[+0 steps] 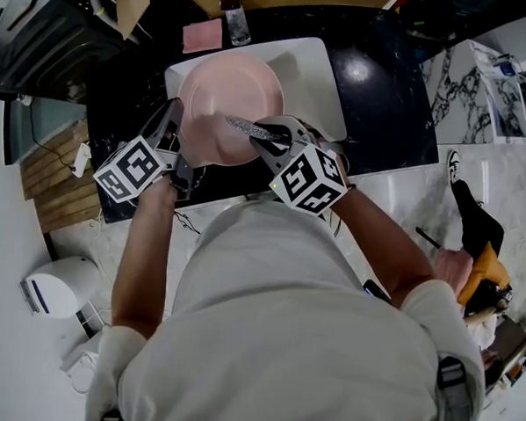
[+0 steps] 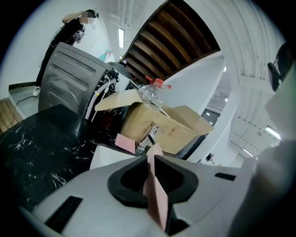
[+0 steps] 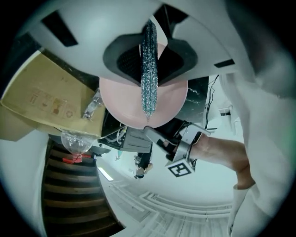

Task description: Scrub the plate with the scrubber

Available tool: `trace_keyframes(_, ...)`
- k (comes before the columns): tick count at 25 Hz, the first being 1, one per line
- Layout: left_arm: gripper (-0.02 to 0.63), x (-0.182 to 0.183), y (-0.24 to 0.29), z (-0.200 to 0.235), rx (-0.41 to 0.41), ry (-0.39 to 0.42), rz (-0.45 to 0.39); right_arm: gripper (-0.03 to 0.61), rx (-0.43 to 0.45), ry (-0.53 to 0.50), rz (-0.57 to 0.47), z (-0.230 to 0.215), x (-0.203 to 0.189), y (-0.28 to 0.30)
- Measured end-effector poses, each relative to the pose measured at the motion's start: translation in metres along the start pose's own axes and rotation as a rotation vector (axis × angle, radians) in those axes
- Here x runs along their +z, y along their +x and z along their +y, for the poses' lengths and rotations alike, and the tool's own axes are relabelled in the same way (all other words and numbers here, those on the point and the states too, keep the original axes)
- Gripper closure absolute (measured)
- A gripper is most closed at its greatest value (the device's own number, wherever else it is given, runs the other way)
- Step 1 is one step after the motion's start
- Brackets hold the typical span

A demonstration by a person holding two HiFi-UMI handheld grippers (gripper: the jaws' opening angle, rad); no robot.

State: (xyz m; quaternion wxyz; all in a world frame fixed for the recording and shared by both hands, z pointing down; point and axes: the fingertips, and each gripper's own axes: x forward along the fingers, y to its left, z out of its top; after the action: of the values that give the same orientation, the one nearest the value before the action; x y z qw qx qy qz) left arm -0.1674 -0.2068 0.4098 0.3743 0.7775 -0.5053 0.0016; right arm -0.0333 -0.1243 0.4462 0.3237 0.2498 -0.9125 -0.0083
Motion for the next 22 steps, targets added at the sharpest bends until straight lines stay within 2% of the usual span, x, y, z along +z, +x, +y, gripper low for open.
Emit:
trace_keyframes(5, 0.571, -0.004, 0.003, 0.005, 0.009, -0.041, -0.002, 0.503, -0.07, 0.093, -0.04, -0.031, -0.003, -0.031)
trace_keyframes(12, 0.569, -0.015, 0.012, 0.017, 0.039, -0.107, -0.005, 0.503, -0.147, 0.178, -0.049, -0.067, -0.029, -0.062)
trace_keyframes(22, 0.569, -0.036, 0.035, 0.038, 0.095, -0.219, -0.005, 0.503, -0.187, 0.243, -0.035, -0.09, -0.058, -0.089)
